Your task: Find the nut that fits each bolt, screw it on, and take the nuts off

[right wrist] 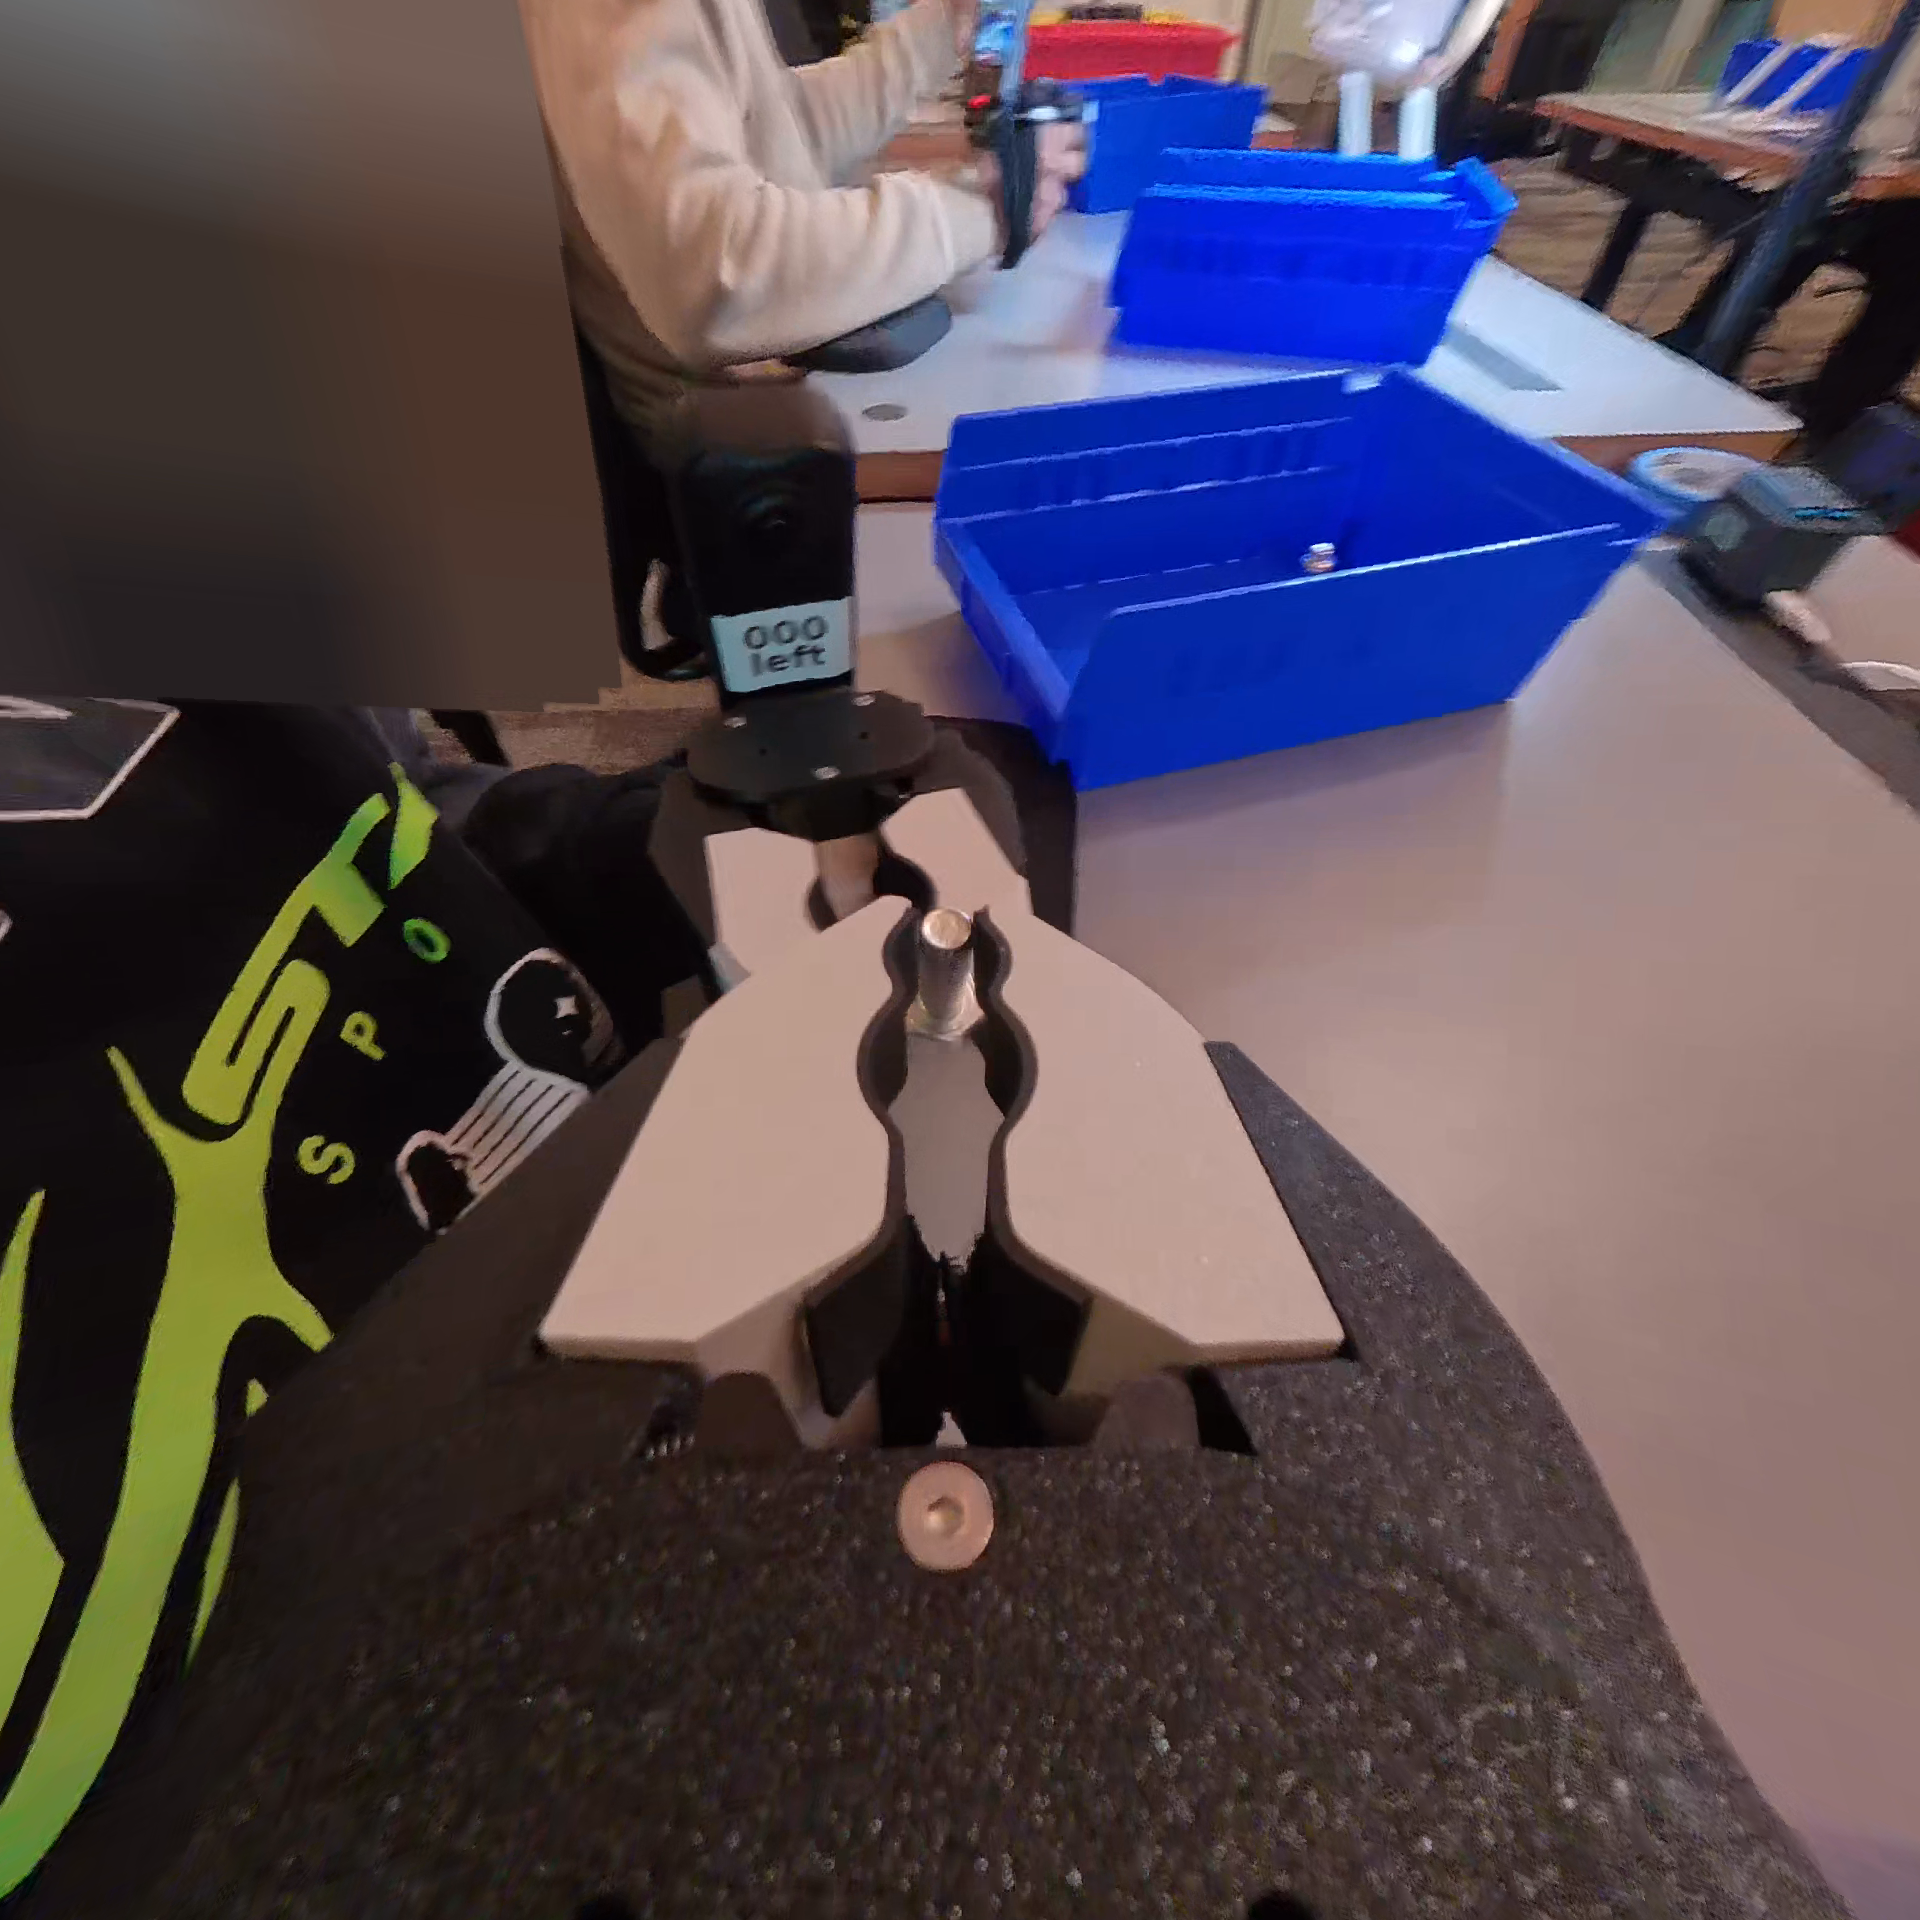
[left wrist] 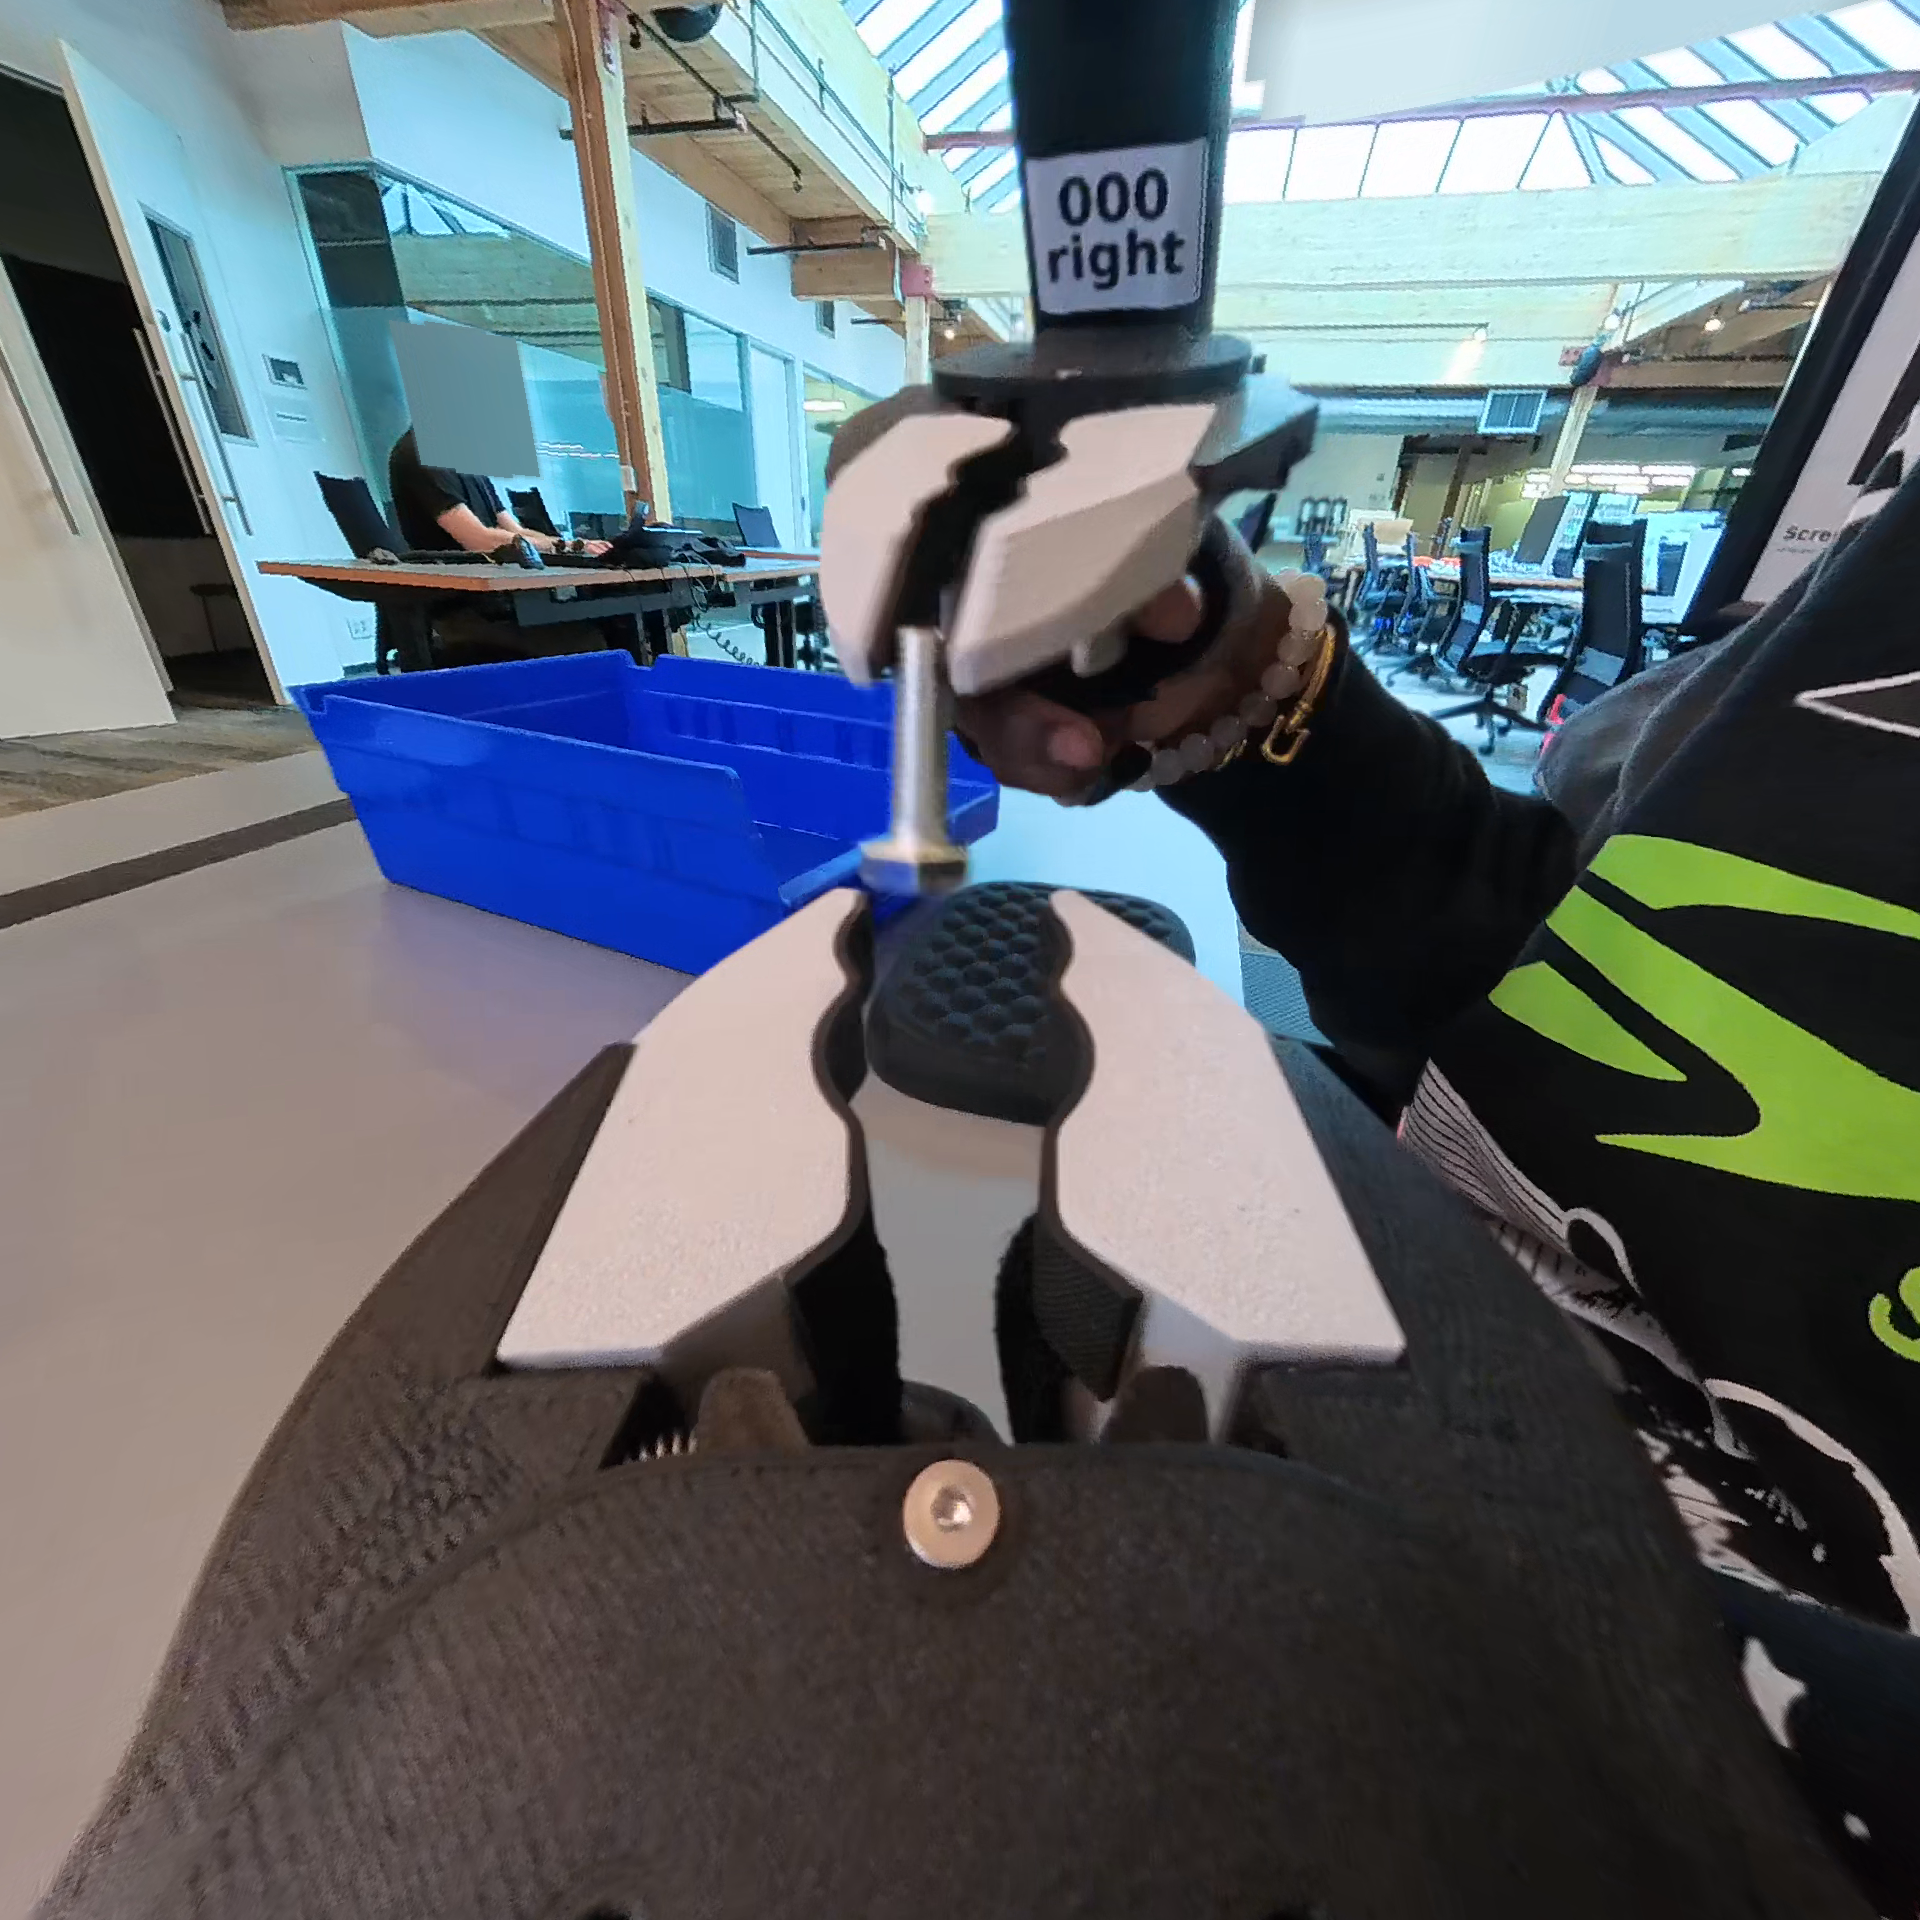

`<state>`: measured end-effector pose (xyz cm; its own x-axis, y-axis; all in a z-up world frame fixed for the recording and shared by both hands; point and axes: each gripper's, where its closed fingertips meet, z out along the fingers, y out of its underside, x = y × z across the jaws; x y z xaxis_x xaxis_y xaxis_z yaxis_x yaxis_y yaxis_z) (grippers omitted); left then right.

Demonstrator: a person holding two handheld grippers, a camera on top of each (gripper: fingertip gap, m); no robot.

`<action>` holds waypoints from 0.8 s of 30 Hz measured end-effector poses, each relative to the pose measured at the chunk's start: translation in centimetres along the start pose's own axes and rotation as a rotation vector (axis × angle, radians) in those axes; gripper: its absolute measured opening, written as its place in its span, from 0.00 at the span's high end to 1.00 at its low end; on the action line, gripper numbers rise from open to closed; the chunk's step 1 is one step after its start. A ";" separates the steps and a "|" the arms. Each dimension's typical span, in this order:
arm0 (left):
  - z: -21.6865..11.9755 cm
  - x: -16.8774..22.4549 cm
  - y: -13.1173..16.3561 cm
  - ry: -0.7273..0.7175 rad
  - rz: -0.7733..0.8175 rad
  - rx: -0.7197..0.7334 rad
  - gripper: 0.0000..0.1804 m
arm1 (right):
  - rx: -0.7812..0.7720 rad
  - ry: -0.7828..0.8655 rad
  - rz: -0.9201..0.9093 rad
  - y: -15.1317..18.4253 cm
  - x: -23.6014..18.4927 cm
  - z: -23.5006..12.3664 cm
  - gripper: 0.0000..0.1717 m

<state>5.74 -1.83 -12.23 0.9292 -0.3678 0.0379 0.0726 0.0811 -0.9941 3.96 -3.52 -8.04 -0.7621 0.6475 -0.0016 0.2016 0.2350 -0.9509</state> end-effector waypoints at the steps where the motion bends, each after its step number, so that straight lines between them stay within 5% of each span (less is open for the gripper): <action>1: 0.0 -0.1 -0.1 -0.003 -0.010 0.005 0.80 | 0.009 0.057 0.002 -0.4 1.1 -0.8 0.94; 6: -0.1 -0.6 -0.2 -0.029 -0.030 0.021 0.73 | 0.033 0.605 0.074 -1.3 12.4 -9.7 0.94; 10: -0.2 -0.6 -0.3 -0.027 -0.039 0.023 0.73 | 0.011 0.940 0.204 1.7 21.4 -17.1 0.94; 17: -0.1 -0.9 -0.2 -0.030 -0.058 0.017 0.73 | -0.182 1.041 0.438 10.9 30.2 -19.1 0.94; 24: -0.3 -0.9 -0.3 -0.032 -0.064 0.026 0.73 | -0.272 1.055 0.617 17.1 33.0 -18.6 0.94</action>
<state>4.75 -1.75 -12.03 0.9335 -0.3429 0.1047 0.1411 0.0829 -0.9865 -6.25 35.33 -18.61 0.3431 0.9376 -0.0557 0.5655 -0.2535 -0.7848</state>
